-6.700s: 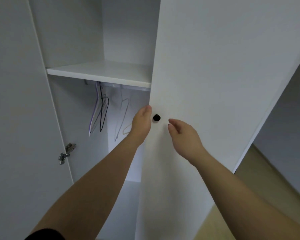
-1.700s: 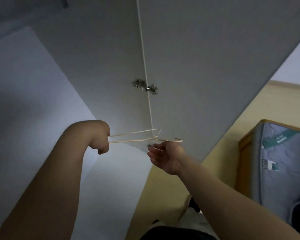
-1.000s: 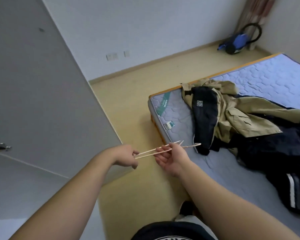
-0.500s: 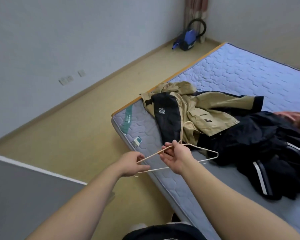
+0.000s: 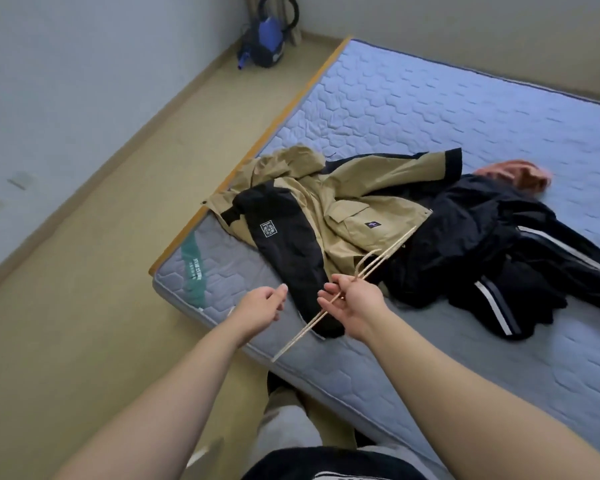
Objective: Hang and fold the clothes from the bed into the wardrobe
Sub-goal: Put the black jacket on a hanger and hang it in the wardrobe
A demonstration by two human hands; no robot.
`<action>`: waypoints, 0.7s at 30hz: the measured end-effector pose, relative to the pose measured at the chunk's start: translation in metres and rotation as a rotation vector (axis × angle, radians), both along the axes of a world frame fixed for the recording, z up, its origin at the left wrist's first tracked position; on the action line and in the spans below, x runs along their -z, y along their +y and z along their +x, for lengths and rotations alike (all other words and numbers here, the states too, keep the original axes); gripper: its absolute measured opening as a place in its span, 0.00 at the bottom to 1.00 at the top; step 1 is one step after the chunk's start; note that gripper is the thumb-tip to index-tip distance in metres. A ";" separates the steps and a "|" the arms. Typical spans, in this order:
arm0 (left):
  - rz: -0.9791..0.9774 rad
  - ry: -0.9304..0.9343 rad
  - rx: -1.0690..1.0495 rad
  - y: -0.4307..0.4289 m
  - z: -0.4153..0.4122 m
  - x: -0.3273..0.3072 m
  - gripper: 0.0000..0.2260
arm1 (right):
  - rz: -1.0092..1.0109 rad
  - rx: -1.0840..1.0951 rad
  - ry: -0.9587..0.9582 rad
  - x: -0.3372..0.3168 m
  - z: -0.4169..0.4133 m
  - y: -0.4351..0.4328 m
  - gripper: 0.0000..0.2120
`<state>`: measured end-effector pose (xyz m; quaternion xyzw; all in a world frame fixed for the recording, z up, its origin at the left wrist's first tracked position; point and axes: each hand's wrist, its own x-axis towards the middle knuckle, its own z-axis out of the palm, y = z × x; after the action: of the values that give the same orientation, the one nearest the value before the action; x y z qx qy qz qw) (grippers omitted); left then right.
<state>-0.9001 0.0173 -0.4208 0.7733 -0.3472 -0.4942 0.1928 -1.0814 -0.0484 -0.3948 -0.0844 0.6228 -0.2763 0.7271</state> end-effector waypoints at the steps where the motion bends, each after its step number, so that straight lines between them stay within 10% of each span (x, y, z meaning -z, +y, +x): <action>1: 0.016 0.004 0.031 -0.011 0.007 0.008 0.20 | -0.001 0.041 0.026 0.003 0.005 -0.006 0.09; 16: 0.140 -0.049 0.770 -0.133 -0.100 0.047 0.10 | 0.019 0.422 0.330 0.023 -0.085 0.006 0.15; 21: 0.383 0.061 0.628 -0.140 -0.175 0.080 0.12 | 0.028 0.450 0.405 0.048 -0.126 0.023 0.19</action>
<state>-1.0748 -0.1230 -0.5003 0.6360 -0.4629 -0.6082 -0.1063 -1.2071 -0.0249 -0.4425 0.0122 0.7620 -0.3996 0.5095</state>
